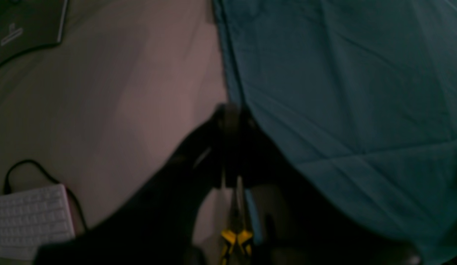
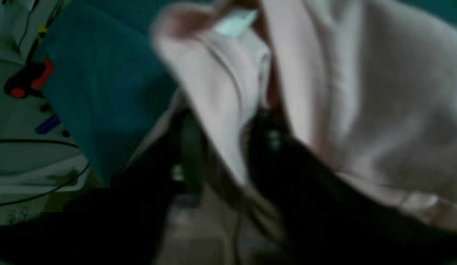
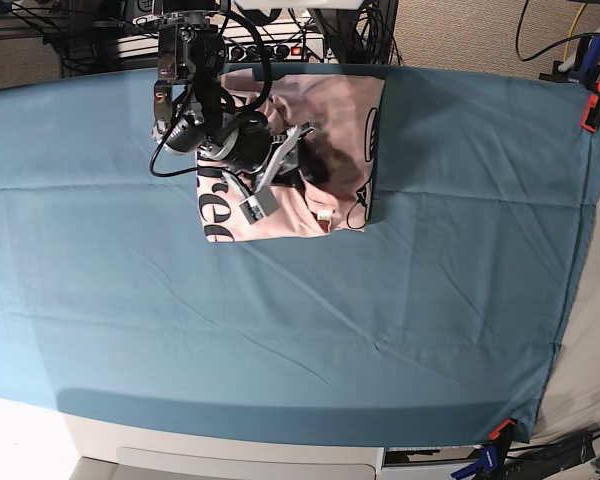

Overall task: Fold the T-shirt properly
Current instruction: 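Fold the grasped end with the right gripper over onto the stack, then open the right gripper and pull it back from the shirt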

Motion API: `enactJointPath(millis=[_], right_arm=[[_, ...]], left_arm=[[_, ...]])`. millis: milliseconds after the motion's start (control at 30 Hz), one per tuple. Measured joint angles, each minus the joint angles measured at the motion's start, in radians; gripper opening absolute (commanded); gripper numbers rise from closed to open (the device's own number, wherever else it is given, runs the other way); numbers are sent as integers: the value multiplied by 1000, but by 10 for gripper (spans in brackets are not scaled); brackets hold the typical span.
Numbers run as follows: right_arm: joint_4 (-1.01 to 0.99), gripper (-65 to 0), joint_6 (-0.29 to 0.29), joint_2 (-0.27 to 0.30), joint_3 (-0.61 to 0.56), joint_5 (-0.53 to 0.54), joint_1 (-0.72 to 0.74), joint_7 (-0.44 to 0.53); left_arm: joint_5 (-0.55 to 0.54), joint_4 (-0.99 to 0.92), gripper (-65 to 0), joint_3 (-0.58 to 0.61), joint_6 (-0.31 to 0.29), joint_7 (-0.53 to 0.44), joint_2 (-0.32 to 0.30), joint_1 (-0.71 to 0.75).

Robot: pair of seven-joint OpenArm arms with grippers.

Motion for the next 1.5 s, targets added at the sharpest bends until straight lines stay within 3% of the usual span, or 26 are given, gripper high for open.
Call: enactJointPath(millis=[200, 267, 333, 500, 667, 867, 1067, 1200, 1300, 1333, 1433, 1500], right_arm=[[2, -378, 0, 0, -2, 27, 12, -16], [17, -378, 43, 0, -2, 61, 25, -40], [39, -378, 84, 0, -2, 166, 38, -72], [50, -378, 91, 0, -4, 464, 48, -208], [50, -378, 95, 0, -5, 616, 47, -291], [159, -397, 94, 0, 26, 581, 47, -320], [330, -650, 94, 2, 210, 459, 13, -274], [385, -650, 93, 3, 406, 383, -32, -222], [402, -650, 91, 3, 537, 261, -43, -155], [402, -650, 56, 3, 571, 218, -45, -143], [402, -650, -8, 3, 624, 172, -47, -114], [402, -650, -7, 2, 622, 172, -47, -112]], left_arm=[[0, 0, -650, 0, 0, 0, 0, 0], [0, 0, -650, 0, 0, 0, 0, 0], [0, 0, -650, 0, 0, 0, 0, 0], [0, 0, -650, 0, 0, 0, 0, 0], [0, 0, -650, 0, 0, 0, 0, 0], [0, 0, -650, 0, 0, 0, 0, 0], [0, 0, -650, 0, 0, 0, 0, 0], [0, 0, -650, 0, 0, 0, 1, 0], [0, 0, -650, 0, 0, 0, 3, 0], [0, 0, -650, 0, 0, 0, 3, 0], [0, 0, -650, 0, 0, 0, 3, 0], [0, 0, -650, 0, 0, 0, 3, 0]])
